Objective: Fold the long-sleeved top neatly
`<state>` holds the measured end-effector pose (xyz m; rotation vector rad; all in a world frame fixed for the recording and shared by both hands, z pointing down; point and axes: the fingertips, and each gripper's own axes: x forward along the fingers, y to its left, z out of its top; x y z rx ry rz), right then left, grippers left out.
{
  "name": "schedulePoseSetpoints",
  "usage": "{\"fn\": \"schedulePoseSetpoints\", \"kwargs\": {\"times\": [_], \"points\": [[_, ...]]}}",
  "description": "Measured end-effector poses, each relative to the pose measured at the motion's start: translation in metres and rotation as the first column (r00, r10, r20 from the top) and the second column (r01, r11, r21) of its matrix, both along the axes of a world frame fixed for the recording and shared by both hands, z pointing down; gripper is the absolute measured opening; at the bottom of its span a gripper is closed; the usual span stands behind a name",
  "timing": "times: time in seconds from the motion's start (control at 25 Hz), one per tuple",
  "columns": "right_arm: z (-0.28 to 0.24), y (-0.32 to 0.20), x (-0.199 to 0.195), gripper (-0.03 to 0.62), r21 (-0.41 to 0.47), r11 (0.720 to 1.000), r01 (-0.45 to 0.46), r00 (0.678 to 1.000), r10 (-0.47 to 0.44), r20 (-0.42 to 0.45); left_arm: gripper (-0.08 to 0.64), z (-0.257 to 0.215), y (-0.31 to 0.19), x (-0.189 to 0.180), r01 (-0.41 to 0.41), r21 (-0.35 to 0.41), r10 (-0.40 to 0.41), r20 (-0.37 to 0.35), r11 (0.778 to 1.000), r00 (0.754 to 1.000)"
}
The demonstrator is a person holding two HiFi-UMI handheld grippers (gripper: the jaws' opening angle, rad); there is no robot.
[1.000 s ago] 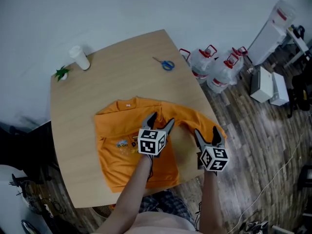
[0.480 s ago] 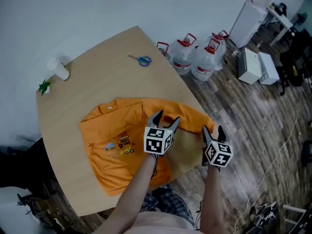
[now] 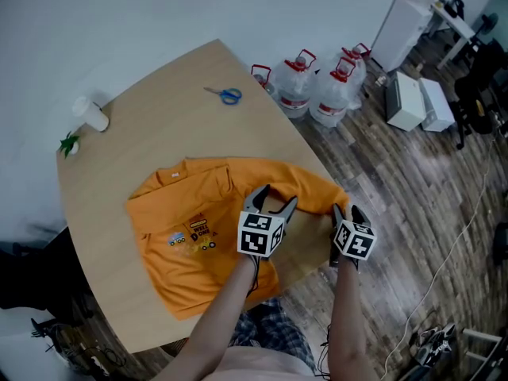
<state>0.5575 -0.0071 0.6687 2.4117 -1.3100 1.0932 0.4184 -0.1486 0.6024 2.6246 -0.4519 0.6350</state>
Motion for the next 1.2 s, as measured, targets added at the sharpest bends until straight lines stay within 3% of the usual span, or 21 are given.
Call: {"fn": "schedulePoseSetpoints", "kwargs": {"times": [0.28,0.4,0.48,0.56,0.68,0.88,1.2], "points": [[0.02,-0.009,-0.014,0.258,-0.018,1.0,0.005,0.993,-0.002,0.114,0.325,0.005,-0.002,-0.011,0.011,-0.002,-0.011,0.019,1.0,1.0],[0.021,-0.012,-0.019,0.221,-0.001,1.0,0.013,0.992,-0.012,0.129,0.325,0.007,-0.004,-0.016,0.02,-0.006,-0.02,0.023,1.0,1.0],[0.019,-0.016,-0.023,0.154,0.011,1.0,0.021,0.991,-0.023,0.134,0.325,0.007,-0.006,-0.019,0.027,-0.006,-0.027,0.022,1.0,0.999],[0.015,-0.019,-0.025,0.093,0.01,0.999,0.03,0.992,-0.031,0.119,0.325,0.006,-0.008,-0.021,0.034,-0.007,-0.034,0.02,0.999,0.999],[0.002,-0.022,-0.021,0.06,0.014,0.999,0.036,0.996,-0.037,0.075,0.325,0.004,-0.011,-0.026,0.047,-0.009,-0.046,0.021,0.999,0.999],[-0.036,-0.04,-0.017,0.052,0.07,0.995,0.074,0.997,-0.074,-0.005,0.325,-0.001,-0.031,-0.046,0.115,-0.004,-0.115,0.025,0.993,0.993],[-0.087,-0.094,-0.044,0.051,0.153,0.97,0.191,0.981,-0.185,-0.057,0.33,-0.016,-0.077,-0.107,0.254,0.012,-0.254,0.027,0.967,0.967]]}}
